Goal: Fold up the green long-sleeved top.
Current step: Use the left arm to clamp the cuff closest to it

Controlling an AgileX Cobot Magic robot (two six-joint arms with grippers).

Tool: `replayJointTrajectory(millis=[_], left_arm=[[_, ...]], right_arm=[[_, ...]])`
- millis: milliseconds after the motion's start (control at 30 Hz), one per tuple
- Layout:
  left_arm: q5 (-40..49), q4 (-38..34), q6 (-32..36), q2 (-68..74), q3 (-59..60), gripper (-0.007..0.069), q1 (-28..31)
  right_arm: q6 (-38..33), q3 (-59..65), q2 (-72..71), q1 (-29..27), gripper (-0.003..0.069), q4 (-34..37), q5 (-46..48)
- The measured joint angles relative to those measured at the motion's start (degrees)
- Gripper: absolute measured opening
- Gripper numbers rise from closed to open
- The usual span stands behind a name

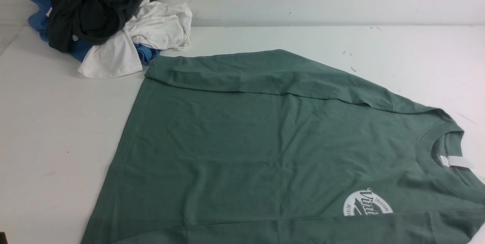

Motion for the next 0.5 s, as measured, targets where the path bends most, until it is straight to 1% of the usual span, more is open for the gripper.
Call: replayJointTrajectory(millis=[67,133,233,267,333,367,433,467,500], left_arm=[[-1.6,-3.4,-1.3,0.0,0.1,-0.0007,0.0],[-3.5,-9.3,-4.0,0.0,0.1,-0.0007,0.0],[-6.3,-23.6,-11.7,0.0,0.1,-0.0007,0.0],[-6.9,-26.9,-13.9,0.0,0.1,-0.0007,0.0],[-8.0,-37.4,-17.9,0.0,0.1,-0.0007,0.0],[-8.1,-42.0,-18.7,0.0,0.1,-0.0007,0.0],[-9.0,-49.7,-19.0,0.0,0.1,-0.0007,0.0],[-9.1,-50.2,-19.0,0.0,0.1,-0.0007,0.0],[-9.3,-53.1,-17.5,0.0,0.1,-0.0007,0.0]], right_arm=[[0.1,0.0,0.0,0.0,-0.0015,0.4,0.0],[0.8,0.0,0.0,0.0,-0.0015,3.8,0.2],[3.6,0.0,0.0,0.0,-0.0015,11.9,0.3],[4.7,0.0,0.0,0.0,-0.0015,15.1,0.3],[7.9,0.0,0.0,0.0,-0.0015,23.0,0.8],[9.7,0.0,0.0,0.0,-0.0015,28.0,1.2],[13.3,-0.1,0.0,0.0,-0.0015,38.8,1.5],[13.5,-0.1,0.0,0.0,-0.0015,40.7,1.5],[14.4,-0.1,0.0,0.0,-0.0015,46.8,1.0]])
